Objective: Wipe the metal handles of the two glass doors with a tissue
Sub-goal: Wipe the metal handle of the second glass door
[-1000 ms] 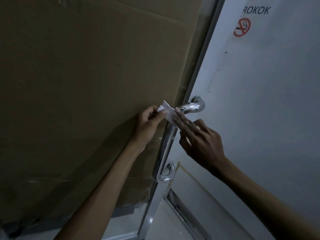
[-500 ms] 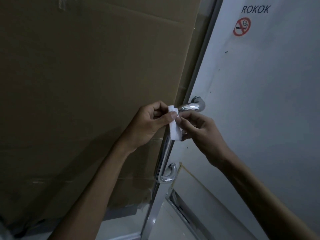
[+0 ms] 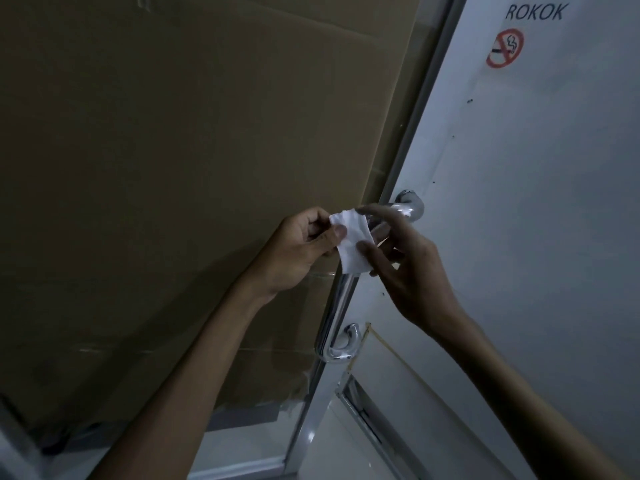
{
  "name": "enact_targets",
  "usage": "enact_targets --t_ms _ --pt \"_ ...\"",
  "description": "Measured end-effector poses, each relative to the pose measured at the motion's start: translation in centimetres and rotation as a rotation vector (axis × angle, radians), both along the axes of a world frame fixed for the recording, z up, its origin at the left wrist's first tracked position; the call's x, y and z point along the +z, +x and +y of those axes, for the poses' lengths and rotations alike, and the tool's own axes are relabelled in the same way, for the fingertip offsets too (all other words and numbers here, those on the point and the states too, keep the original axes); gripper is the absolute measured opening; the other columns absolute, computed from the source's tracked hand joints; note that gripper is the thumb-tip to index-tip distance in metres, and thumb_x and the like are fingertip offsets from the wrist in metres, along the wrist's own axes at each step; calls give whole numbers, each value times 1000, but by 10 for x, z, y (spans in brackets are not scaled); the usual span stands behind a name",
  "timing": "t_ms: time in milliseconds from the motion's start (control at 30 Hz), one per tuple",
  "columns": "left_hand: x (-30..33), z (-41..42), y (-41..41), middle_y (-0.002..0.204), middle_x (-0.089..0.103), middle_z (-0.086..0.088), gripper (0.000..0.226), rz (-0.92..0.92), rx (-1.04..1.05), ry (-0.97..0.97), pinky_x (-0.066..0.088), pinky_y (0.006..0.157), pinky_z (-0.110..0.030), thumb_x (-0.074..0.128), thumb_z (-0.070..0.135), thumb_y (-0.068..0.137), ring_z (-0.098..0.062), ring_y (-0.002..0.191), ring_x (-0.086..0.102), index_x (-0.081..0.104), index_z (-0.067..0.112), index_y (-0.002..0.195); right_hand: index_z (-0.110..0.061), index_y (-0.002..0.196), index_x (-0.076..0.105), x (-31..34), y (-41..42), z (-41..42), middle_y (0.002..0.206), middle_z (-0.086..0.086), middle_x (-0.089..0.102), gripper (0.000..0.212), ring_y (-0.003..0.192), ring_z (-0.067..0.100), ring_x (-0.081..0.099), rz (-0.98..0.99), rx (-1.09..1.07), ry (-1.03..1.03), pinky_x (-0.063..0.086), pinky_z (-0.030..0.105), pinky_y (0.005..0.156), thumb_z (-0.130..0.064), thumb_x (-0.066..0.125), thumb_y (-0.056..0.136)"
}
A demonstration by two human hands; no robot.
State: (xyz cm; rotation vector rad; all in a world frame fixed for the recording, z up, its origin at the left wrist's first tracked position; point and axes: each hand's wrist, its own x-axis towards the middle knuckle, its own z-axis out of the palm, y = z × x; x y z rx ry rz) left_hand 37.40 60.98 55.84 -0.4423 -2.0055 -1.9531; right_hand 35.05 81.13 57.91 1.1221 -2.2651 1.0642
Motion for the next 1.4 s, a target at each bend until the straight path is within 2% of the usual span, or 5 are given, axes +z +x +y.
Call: enact_targets --t_ms 533,800,967,1267,1400 --pt "-14 18 -1 116 76 -13 21 -46 -6 227 59 96 -35 69 9 99 -24 110 74 63 5 118 -15 120 71 -6 -2 -11 111 -4 70 20 95 12 72 -207 -53 -238 64 38 80 -14 59 104" --pt "-17 24 0 107 78 -14 12 -84 36 313 62 87 -37 66 12 102 -27 102 77 66 6 112 -21 156 47 -22 2 -6 159 12 37 66 127 20 53 348 -182 241 55 33 99 -45 63 96" --pt "-18 24 -1 119 77 -14 28 -181 -93 433 58 94 -31 55 13 106 -22 109 74 68 5 130 -21 160 40 -35 -6 2 166 -1 38 68 99 24 65 624 -217 400 60 37 62 -15 70 99" --pt "-23 15 -16 104 78 2 17 -174 77 302 50 87 -25 60 23 105 -7 99 71 76 21 109 -22 158 42 -21 -38 21 162 3 44 64 56 18 62 804 -187 609 51 30 47 2 46 99" --pt "-30 15 -25 119 75 3 24 -151 106 198 47 93 -16 52 15 108 -2 114 66 72 22 120 -17 155 43 -24 -52 25 104 22 75 78 45 24 56 896 -99 742 47 29 41 0 75 86"
